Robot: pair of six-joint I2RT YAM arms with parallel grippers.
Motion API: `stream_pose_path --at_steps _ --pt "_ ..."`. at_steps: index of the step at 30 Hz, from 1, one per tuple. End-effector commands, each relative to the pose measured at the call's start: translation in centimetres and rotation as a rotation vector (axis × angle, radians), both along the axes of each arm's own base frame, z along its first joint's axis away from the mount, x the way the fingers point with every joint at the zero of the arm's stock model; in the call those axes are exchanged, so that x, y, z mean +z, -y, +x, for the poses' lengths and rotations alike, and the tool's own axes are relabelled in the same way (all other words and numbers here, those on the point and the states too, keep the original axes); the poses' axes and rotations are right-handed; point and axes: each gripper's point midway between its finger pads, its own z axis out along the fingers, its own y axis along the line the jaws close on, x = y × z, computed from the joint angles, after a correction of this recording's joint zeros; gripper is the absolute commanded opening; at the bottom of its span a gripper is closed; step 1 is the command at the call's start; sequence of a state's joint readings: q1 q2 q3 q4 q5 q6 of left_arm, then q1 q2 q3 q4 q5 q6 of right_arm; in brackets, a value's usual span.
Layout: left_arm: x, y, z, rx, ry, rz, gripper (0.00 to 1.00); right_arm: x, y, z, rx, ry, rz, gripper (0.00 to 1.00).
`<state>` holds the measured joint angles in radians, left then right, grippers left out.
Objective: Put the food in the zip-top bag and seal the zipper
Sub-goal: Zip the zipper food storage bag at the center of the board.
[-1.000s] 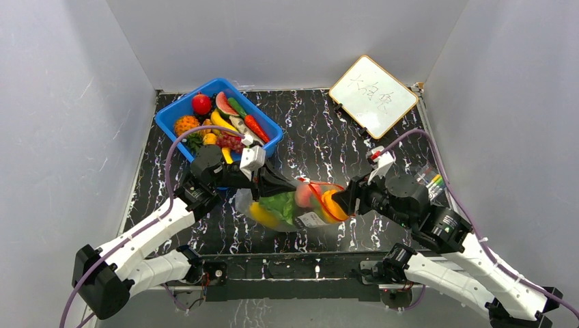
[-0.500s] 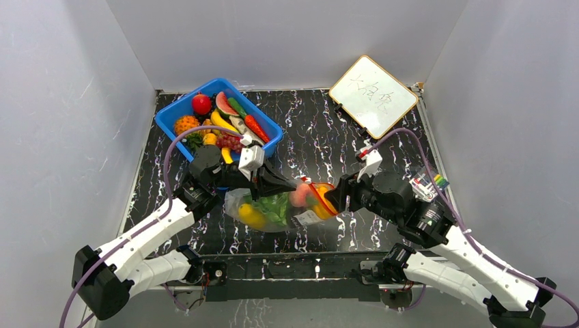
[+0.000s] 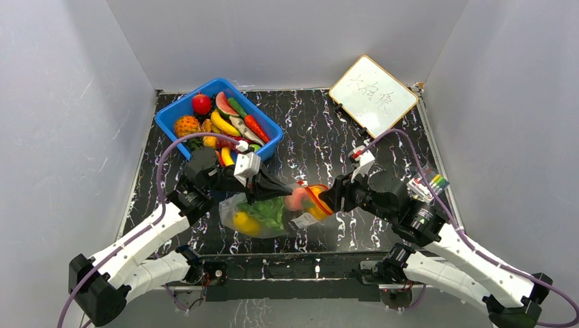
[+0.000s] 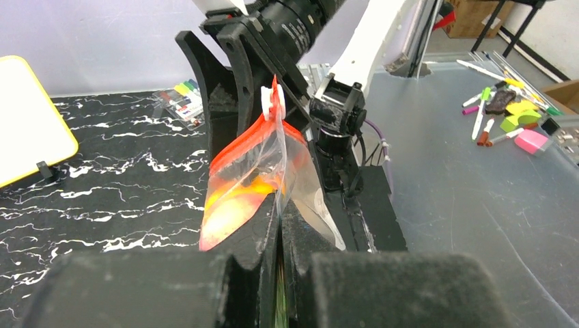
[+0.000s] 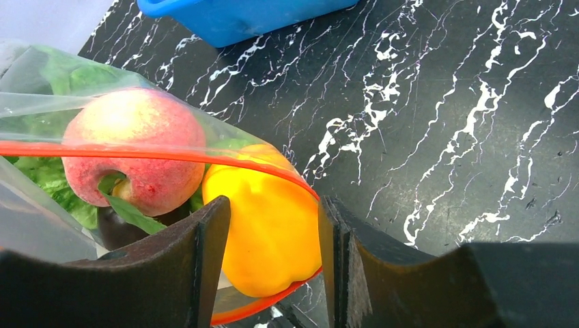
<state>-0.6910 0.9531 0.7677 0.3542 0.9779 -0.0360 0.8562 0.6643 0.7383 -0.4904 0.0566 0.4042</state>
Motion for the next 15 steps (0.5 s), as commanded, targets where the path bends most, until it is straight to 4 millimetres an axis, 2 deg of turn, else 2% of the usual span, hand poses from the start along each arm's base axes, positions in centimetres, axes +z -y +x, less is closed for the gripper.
stream_pose_path --at_steps 1,2,5,11,13,15 --pt "3.4 -1.1 -2.2 -0.077 0.160 -0.069 0.00 3.8 0.1 -0.5 0.029 0.080 0.062 0.48" --pt "3.7 -1.3 -2.5 -0.087 0.165 -0.072 0.00 4.9 0.2 -0.9 0.047 0.092 0.081 0.48" --pt "4.3 -1.6 -3.1 -0.102 0.173 -0.090 0.00 6.1 0.2 -2.2 0.094 0.094 0.113 0.47" --pt "5.3 -1.7 -3.5 -0.117 0.188 -0.114 0.00 4.8 0.2 -2.8 0.111 0.059 0.105 0.45" --pt "5.5 -1.7 -3.4 -0.109 0.192 -0.119 0.00 4.7 0.0 -3.0 0.130 0.056 0.109 0.34" --pt "5.6 -1.7 -3.2 -0.095 0.196 -0.122 0.00 4.8 -0.3 -3.2 0.148 0.051 0.120 0.18"
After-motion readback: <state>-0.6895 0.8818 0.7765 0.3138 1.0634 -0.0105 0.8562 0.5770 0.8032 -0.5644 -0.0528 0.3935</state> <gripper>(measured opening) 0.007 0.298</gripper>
